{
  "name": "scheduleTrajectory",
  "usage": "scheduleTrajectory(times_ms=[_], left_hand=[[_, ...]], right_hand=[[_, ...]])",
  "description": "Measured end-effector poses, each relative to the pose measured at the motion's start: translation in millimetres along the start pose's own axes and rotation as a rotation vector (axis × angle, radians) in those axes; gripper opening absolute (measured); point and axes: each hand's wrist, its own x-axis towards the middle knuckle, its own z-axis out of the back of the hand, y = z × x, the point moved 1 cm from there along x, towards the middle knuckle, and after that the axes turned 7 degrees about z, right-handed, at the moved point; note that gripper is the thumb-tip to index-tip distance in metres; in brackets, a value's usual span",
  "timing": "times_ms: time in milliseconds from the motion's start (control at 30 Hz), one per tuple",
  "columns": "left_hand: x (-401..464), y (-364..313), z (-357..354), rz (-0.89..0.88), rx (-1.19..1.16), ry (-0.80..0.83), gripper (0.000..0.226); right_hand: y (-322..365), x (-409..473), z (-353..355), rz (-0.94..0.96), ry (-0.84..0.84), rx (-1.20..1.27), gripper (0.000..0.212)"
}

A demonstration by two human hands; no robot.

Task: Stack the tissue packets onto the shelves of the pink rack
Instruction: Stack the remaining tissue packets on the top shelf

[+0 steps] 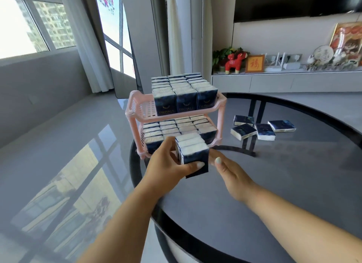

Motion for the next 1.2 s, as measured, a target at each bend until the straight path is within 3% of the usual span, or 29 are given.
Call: scheduleTrajectory(times_ms=[167, 333, 467, 600, 767, 967, 1100, 1200], left_hand=[[0, -40, 59, -0.061, -0.059, -0.129, 0.065], [36, -70, 124, -0.089, -0.015, -0.192, 0.055], [81, -75, 156, -0.054, 0.047, -0.186, 0.082], [122, -61, 165, -0.002, 0.054, -0.122, 0.093], [160, -43, 159, 0.055, 0.034, -0.072, 0.066], [185, -24, 155, 0.098, 0.058, -0.056, 0.075], [193, -22, 148, 0.082, 0.016, -0.051, 0.063], [197, -20, 148, 0.101, -0.018, -0.031, 0.067]], right_hand=[[-15, 16, -14, -0.126, 0.002, -0.142, 0.067], [-23, 20, -25, -0.138, -0.06, -0.333, 0.023], [-29, 19, -27, -0.012, -0.012, -0.56, 0.036], [-36, 19, -27, 0.034, -0.031, -0.583, 0.051], [-40, 21, -26, 0.043, -0.065, -0.54, 0.074], [-43, 21, -25, 0.049, -0.091, -0.515, 0.065], [-40, 21, -24, 0.032, -0.073, -0.501, 0.067], [-38, 21, -24, 0.025, -0.069, -0.488, 0.071]])
